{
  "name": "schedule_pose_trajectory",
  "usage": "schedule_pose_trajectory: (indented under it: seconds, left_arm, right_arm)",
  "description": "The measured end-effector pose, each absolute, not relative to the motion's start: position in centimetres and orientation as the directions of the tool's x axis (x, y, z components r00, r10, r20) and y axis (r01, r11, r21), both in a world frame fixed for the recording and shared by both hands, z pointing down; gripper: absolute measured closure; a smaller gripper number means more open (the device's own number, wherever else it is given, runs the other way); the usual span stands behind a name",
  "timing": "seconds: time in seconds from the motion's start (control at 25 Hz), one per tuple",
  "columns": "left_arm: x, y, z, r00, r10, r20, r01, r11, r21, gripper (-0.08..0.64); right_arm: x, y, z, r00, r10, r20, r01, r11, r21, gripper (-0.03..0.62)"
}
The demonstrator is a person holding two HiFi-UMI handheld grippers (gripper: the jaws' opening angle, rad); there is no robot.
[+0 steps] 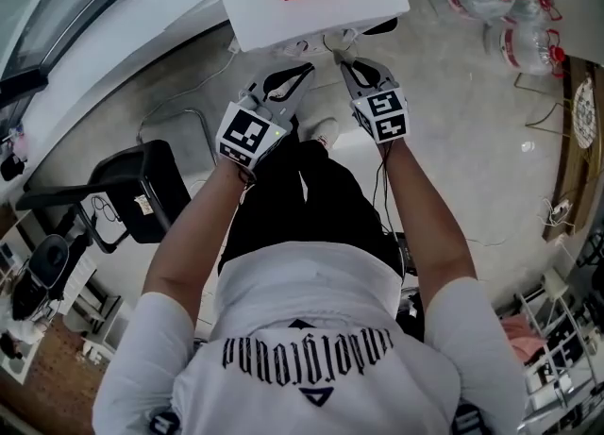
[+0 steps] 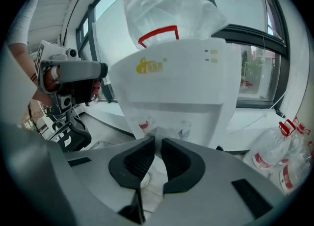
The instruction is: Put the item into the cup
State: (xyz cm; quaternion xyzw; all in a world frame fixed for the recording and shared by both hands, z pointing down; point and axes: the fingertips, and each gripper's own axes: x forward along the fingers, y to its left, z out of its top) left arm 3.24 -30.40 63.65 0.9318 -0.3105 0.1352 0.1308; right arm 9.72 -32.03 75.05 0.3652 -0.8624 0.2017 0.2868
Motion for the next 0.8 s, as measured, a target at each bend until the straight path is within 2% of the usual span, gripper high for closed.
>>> schedule_pose_trajectory:
  seconds: [0.8]
  left_arm:
    - [4.7, -32.7, 67.5, 0.744, -0.56, 0.364, -0.65, -0.732, 0.203, 0.543]
  right_arm:
    - [10.1, -35.9, 86.1, -0.509, -0.446, 0.736, -0.776, 0.608, -0.168, 0.543]
